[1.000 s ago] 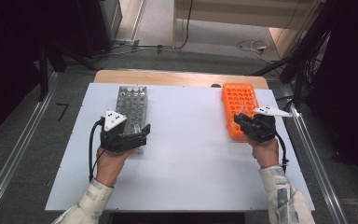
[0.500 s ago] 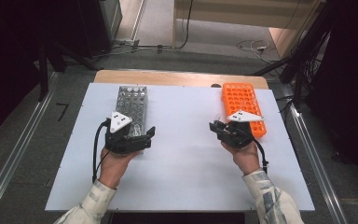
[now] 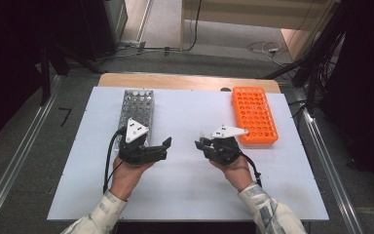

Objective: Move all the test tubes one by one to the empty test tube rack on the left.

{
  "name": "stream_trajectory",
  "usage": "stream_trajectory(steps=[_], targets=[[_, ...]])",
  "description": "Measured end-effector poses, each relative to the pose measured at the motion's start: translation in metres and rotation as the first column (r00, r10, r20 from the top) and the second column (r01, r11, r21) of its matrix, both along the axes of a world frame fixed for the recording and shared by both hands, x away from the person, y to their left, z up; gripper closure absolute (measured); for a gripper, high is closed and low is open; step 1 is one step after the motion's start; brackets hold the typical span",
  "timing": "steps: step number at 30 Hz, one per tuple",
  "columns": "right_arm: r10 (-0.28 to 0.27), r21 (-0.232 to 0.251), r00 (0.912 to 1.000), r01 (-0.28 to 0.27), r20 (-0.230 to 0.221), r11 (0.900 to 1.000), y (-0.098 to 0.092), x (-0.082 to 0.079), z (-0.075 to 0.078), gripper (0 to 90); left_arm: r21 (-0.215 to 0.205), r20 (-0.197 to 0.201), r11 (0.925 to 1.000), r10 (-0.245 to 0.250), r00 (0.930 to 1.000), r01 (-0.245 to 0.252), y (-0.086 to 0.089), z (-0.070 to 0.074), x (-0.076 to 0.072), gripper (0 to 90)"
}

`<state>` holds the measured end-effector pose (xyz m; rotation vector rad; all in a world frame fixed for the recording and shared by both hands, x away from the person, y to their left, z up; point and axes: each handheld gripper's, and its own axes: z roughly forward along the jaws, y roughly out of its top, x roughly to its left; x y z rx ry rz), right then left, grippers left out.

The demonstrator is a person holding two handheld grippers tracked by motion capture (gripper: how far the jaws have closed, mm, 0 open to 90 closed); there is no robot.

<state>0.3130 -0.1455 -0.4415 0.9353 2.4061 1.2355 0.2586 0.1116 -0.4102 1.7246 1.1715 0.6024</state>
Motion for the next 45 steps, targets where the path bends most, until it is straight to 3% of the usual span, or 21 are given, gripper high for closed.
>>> stream_trajectory(steps=[14,23,26,32,39,45], targets=[[0.098,-0.017,0.995,-0.098,-0.021,0.995,0.032,-0.015,-0.008,72.8,0.01,-0.004,0.9946,-0.103,0.9947,0.103,-0.029,-0.004,-0.004,15.8],[0.145,0.001,0.9891,-0.145,-0.024,0.989,0.041,-0.024,-0.005,72.8,0.014,0.014,0.9798,-0.2,0.9797,0.2,-0.04,-0.008,-0.009,52.0],[0.152,0.001,0.9881,-0.152,-0.021,0.988,0.042,-0.025,-0.005,72.7,0.032,0.016,0.9778,-0.208,0.978,0.207,-0.041,-0.009,-0.009,64.1],[0.154,0.003,0.9879,-0.154,-0.022,0.988,0.042,-0.025,-0.005,72.8,0.041,0.009,0.9754,-0.217,0.9761,0.217,-0.043,-0.011,-0.009,73.6],[0.151,0.005,0.9882,-0.151,-0.025,0.989,0.042,-0.025,-0.005,72.5,0.046,0.007,0.9749,-0.219,0.9758,0.218,-0.043,-0.01,-0.009,74.7],[0.149,0.005,0.9888,-0.149,-0.011,0.989,0.04,-0.025,-0.004,58.7,0.039,0.01,0.9789,-0.201,0.9795,0.201,-0.04,-0.008,-0.008,75.0]])
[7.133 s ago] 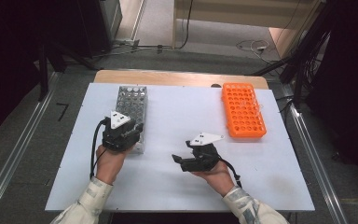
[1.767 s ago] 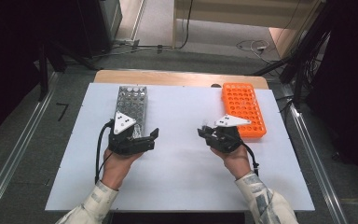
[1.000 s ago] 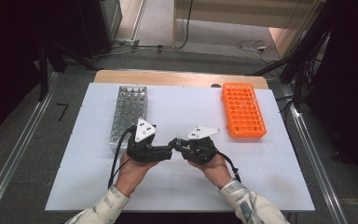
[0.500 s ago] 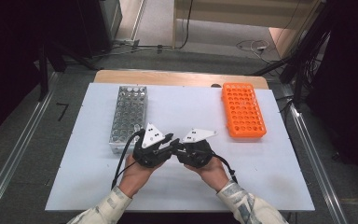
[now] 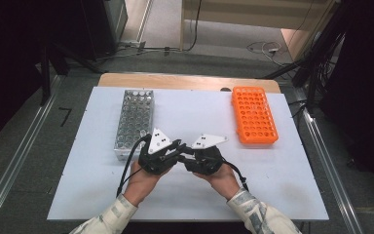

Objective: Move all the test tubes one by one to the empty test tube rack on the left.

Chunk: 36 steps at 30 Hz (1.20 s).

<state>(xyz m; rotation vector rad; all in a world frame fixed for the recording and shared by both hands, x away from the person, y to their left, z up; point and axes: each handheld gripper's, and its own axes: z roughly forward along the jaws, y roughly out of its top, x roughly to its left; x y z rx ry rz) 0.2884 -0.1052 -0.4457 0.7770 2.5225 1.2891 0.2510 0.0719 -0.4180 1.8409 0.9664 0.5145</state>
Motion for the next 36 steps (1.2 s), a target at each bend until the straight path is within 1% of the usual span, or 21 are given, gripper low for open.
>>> stream_trajectory(steps=[2,5,7,11,14,16,18,23,27,31,33,36], targets=[[-0.01,-0.006,0.9999,0.009,-0.013,1.0,-0.001,0.003,-0.001,49.4,-0.003,0.003,0.9999,0.01,0.9999,-0.01,0.002,0.002,0.001,75.0],[-0.023,-0.012,0.9995,0.022,-0.022,1.0,-0.004,0.006,-0.002,39.2,-0.005,0.002,0.9996,0.027,0.9996,-0.027,0.006,0.005,0.003,75.0],[-0.032,-0.015,0.9992,0.031,-0.026,0.999,-0.006,0.007,-0.001,34.6,-0.012,0.006,0.9993,0.037,0.9993,-0.037,0.008,0.008,0.005,75.0],[-0.043,-0.009,0.9987,0.043,-0.028,0.999,-0.009,0.009,-0.001,30.7,-0.019,0.007,0.9983,0.056,0.9984,-0.056,0.013,0.012,0.009,75.0],[-0.053,-0.011,0.9981,0.052,-0.032,0.999,-0.011,0.01,0.0,29.7,-0.023,0.005,0.9968,0.077,0.997,-0.077,0.02,0.016,0.013,75.0],[-0.061,-0.01,0.9977,0.061,-0.03,0.998,-0.013,0.012,0.0,29.5,-0.039,0.0,0.9946,0.096,0.9954,-0.096,0.025,0.019,0.017,75.0],[-0.065,-0.007,0.9974,0.065,-0.031,0.998,-0.014,0.013,-0.001,29.5,-0.047,-0.002,0.993,0.108,0.9942,-0.108,0.031,0.022,0.02,75.0],[-0.07,-0.004,0.997,0.07,-0.032,0.998,-0.015,0.014,0.0,29.5,-0.073,0.006,0.987,0.144,0.9895,-0.143,0.042,0.031,0.028,75.0],[-0.074,-0.005,0.9967,0.074,-0.035,0.997,-0.015,0.014,-0.001,29.5,-0.07,0.006,0.9835,0.168,0.9858,-0.167,0.049,0.035,0.035,75.0],[-0.079,-0.005,0.9962,0.079,-0.037,0.997,-0.017,0.014,0.0,29.5,-0.073,0.005,0.9761,0.206,0.9786,-0.205,0.058,0.036,0.04,75.0],[-0.079,-0.004,0.9961,0.079,-0.038,0.997,-0.017,0.015,0.0,29.5,-0.065,0.008,0.9727,0.224,0.9745,-0.223,0.062,0.035,0.041,75.0],[-0.081,0.0,0.9961,0.081,-0.034,0.997,-0.019,0.015,0.0,29.6,-0.07,0.016,0.966,0.25,0.968,-0.249,0.069,0.036,0.042,75.0]])
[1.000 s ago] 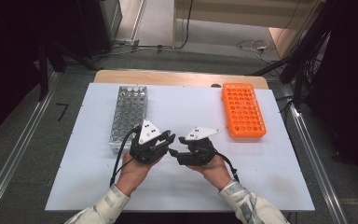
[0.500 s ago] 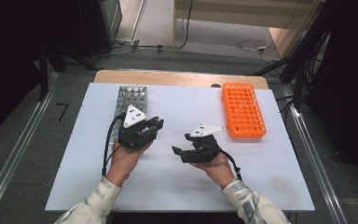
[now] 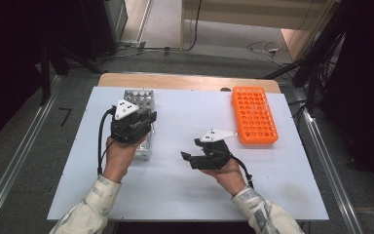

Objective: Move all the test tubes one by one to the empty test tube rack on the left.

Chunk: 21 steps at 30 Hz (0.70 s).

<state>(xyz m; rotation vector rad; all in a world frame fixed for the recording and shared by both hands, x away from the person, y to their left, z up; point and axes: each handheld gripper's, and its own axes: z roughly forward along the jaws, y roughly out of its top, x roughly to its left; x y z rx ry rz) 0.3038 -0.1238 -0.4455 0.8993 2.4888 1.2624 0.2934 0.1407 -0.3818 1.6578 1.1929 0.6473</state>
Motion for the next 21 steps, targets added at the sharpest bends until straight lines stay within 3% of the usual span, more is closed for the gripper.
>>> stream_trajectory(steps=[8,13,21], targets=[[-0.004,0.0,1.0,0.004,0.0,1.0,0.0,0.0,0.0,29.6,0.017,0.006,0.9987,0.049,0.9988,-0.049,0.011,0.0,0.004,75.0],[-0.005,-0.001,1.0,0.005,0.0,1.0,0.0,0.0,0.0,29.6,0.056,0.013,0.9962,0.066,0.9977,-0.067,0.013,-0.004,0.007,75.0],[-0.003,-0.003,1.0,0.003,0.001,1.0,-0.001,0.0,-0.001,29.6,0.072,-0.004,0.9943,0.078,0.9969,-0.078,0.013,-0.013,0.009,75.0]])
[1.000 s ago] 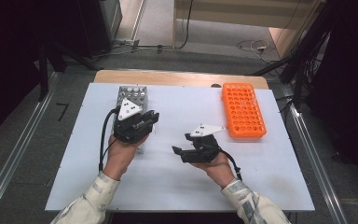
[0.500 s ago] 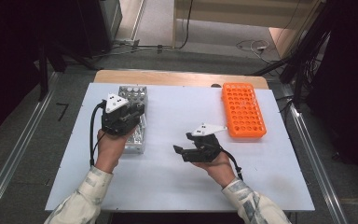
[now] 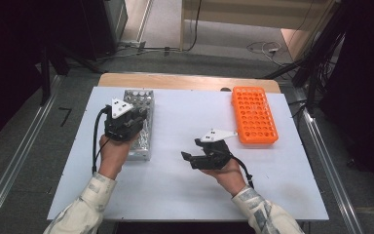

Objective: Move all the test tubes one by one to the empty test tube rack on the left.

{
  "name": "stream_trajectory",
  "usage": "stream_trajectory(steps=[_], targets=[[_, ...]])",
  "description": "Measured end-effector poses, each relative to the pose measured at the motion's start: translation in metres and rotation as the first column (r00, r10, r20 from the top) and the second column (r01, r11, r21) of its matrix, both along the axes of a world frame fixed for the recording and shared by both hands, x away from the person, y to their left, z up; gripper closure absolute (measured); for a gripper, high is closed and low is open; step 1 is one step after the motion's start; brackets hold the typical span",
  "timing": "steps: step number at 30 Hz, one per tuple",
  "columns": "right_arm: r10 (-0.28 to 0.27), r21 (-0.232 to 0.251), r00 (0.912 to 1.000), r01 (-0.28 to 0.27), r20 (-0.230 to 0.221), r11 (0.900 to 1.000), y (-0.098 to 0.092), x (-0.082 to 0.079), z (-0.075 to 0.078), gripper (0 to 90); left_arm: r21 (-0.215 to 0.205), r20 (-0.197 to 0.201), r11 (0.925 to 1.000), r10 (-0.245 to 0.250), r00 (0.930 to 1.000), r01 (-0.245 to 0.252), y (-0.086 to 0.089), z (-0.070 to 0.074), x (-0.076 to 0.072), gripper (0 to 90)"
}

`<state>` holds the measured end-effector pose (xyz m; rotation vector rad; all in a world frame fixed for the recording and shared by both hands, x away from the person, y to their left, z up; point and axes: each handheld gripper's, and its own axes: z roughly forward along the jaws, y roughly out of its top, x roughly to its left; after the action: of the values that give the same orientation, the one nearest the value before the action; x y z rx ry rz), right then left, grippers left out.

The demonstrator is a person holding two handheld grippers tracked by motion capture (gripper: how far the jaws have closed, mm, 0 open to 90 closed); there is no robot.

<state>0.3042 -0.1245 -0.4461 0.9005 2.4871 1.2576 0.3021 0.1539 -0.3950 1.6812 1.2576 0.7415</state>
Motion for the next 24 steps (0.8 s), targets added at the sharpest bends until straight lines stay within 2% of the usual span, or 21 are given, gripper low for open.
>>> stream_trajectory(steps=[5,10,16,24], targets=[[0.001,0.002,1.0,-0.001,-0.002,1.0,0.0,-0.001,0.0,29.6,0.013,-0.022,0.9999,0.011,0.9997,-0.011,0.0,-0.012,-0.001,74.9],[0.004,-0.002,1.0,-0.004,-0.006,1.0,0.001,-0.001,-0.001,29.6,0.036,-0.05,0.9993,0.001,0.9987,0.001,-0.003,-0.021,0.0,74.8],[0.003,-0.004,1.0,-0.003,-0.006,1.0,0.002,-0.001,-0.001,29.6,0.048,-0.087,0.9988,0.007,0.9962,-0.002,-0.004,-0.024,0.001,74.7],[0.003,-0.004,1.0,-0.003,-0.007,1.0,0.001,-0.001,-0.001,29.6,0.032,-0.098,0.9995,0.001,0.9952,0.002,-0.004,-0.023,0.001,73.2]])
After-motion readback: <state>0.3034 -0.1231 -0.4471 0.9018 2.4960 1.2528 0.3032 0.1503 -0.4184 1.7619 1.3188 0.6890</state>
